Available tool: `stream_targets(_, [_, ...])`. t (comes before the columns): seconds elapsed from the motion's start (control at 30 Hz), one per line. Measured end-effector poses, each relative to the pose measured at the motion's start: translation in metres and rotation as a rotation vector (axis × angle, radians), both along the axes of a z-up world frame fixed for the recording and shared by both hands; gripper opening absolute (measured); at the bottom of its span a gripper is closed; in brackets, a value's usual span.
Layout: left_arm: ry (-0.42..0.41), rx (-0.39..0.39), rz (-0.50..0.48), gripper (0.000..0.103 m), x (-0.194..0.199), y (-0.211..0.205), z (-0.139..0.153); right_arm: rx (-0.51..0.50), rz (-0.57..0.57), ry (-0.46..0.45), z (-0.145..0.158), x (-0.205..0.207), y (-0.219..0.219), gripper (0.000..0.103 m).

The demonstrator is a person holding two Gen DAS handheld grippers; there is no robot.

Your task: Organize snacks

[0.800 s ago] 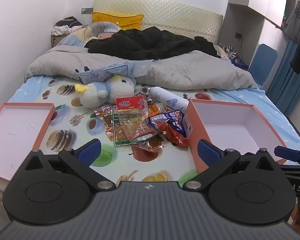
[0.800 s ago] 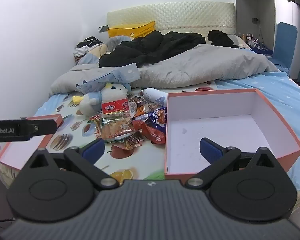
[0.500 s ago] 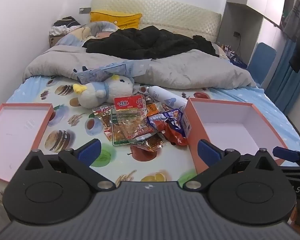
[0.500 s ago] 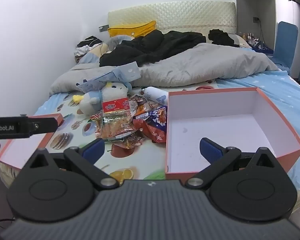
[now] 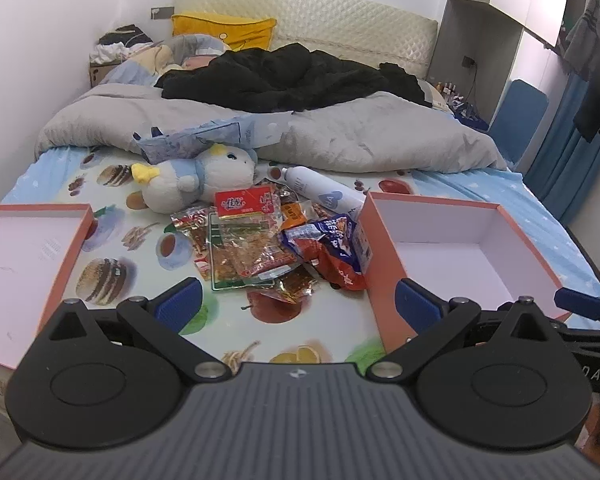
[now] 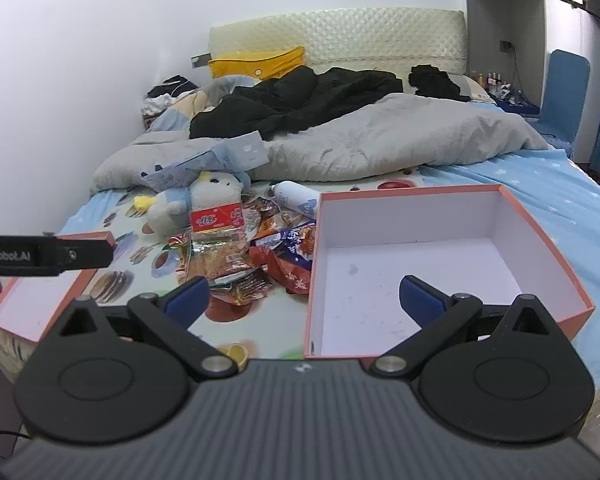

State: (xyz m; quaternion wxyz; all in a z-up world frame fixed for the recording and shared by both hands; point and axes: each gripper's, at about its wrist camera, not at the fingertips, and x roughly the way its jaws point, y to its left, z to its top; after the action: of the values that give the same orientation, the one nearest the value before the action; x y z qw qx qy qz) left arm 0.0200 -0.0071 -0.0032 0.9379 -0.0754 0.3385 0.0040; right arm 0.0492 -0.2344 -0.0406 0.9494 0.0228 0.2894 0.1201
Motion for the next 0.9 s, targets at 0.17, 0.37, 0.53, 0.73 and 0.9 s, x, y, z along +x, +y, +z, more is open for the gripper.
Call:
stream_targets(0.17, [0.017,-0.009,0.004,0.103,0.0043,-0.0032,-0.0014,0.001,0.006,0.0,0.0014,0.0003,-0.0014,0.103])
stream_targets(0.37, [0.031,-0.009,0.004,0.103,0.0071,-0.0068,-0.0022,0.005,0.013,0.004,-0.0004,0.0003,-0.0006,0.103])
stream_targets(0.53, [0.03,-0.006,0.005,0.103,0.0082,-0.0077,-0.0027,0.004,0.022,0.007,-0.0019,-0.0002,0.0016,0.103])
stream_targets(0.73, [0.03,-0.006,0.002,0.103,0.0096,-0.0073,-0.0005,0.002,0.022,0.006,-0.0027,-0.0009,0.0025,0.103])
stream_targets(0.9, [0.031,-0.008,0.004,0.103,0.0099,-0.0072,0.0003,0.004,0.019,0.009,-0.0038,-0.0019,0.0025,0.103])
